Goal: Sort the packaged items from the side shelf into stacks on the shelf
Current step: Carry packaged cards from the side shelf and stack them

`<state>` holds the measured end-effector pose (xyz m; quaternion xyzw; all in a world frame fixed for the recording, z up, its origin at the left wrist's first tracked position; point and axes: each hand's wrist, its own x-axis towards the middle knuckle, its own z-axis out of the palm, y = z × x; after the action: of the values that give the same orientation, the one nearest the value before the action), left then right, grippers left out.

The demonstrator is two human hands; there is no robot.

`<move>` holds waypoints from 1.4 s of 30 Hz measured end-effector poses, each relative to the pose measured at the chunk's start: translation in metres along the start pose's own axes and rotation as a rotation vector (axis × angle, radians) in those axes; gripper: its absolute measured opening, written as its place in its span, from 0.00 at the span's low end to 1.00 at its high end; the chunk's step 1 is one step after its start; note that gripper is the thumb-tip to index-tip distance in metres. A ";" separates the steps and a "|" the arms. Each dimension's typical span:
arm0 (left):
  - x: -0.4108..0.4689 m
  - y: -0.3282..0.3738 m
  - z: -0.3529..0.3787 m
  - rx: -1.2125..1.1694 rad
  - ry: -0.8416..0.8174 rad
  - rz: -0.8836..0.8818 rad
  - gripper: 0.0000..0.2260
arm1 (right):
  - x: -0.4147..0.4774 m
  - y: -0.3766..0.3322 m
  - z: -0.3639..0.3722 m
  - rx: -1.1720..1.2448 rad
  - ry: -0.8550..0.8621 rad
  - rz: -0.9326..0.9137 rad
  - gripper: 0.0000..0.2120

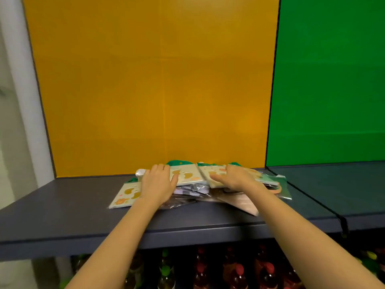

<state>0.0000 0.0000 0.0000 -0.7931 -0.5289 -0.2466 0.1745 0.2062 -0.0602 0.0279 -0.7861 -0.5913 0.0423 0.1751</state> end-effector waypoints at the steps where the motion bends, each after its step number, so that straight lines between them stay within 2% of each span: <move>1: 0.006 0.001 0.002 -0.011 0.002 -0.015 0.21 | 0.007 0.002 0.000 -0.012 -0.024 0.016 0.39; 5: 0.024 0.004 0.014 -0.031 -0.057 -0.085 0.21 | 0.030 0.002 0.002 -0.088 -0.175 0.043 0.44; 9: 0.034 0.006 0.019 -0.033 -0.095 -0.139 0.23 | 0.055 0.002 -0.001 0.004 -0.253 0.126 0.48; 10: 0.036 0.007 0.020 -0.047 -0.110 -0.158 0.24 | 0.058 0.003 -0.002 0.030 -0.254 0.123 0.46; 12: 0.038 0.010 0.020 -0.115 -0.145 -0.221 0.26 | 0.065 0.007 -0.004 0.091 -0.211 0.094 0.35; 15: 0.044 0.016 0.019 -0.153 -0.250 -0.324 0.35 | 0.073 0.015 -0.007 0.156 -0.160 0.069 0.17; 16: 0.046 0.018 0.018 -0.154 -0.303 -0.350 0.39 | 0.075 0.016 -0.007 0.180 -0.152 0.077 0.14; 18: 0.053 0.021 0.018 -0.184 -0.399 -0.386 0.47 | 0.080 0.020 -0.009 0.288 -0.136 0.082 0.12; 21: 0.060 0.024 0.020 -0.204 -0.510 -0.394 0.56 | 0.086 0.025 -0.015 0.426 -0.019 0.081 0.08; 24: 0.067 0.024 0.022 -0.245 -0.534 -0.390 0.57 | 0.091 0.031 -0.019 0.477 0.075 0.090 0.09; 28: 0.078 0.017 0.027 -0.470 -0.519 -0.447 0.57 | 0.093 0.036 -0.020 0.547 0.095 0.133 0.08; 30: 0.079 0.013 0.026 -0.532 -0.501 -0.454 0.53 | 0.093 0.037 -0.018 0.578 0.083 0.170 0.13; 31: 0.079 0.010 0.025 -0.568 -0.468 -0.450 0.48 | 0.092 0.037 -0.017 0.590 0.079 0.187 0.16; 34: 0.083 -0.004 0.023 -0.916 -0.399 -0.442 0.24 | 0.087 0.040 -0.019 0.632 0.083 0.216 0.22; 37: 0.085 -0.017 0.018 -1.179 -0.358 -0.437 0.09 | 0.076 0.046 -0.026 0.714 0.120 0.250 0.26; 39: 0.089 -0.020 0.014 -1.269 -0.272 -0.472 0.08 | 0.065 0.053 -0.032 0.795 0.154 0.265 0.25; 42: 0.098 -0.014 0.006 -1.365 -0.205 -0.474 0.05 | 0.040 0.067 -0.040 0.904 0.161 0.303 0.14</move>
<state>0.0195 0.0823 0.0518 -0.6086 -0.4284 -0.4770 -0.4674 0.2899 -0.0477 0.0488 -0.7095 -0.3769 0.2589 0.5362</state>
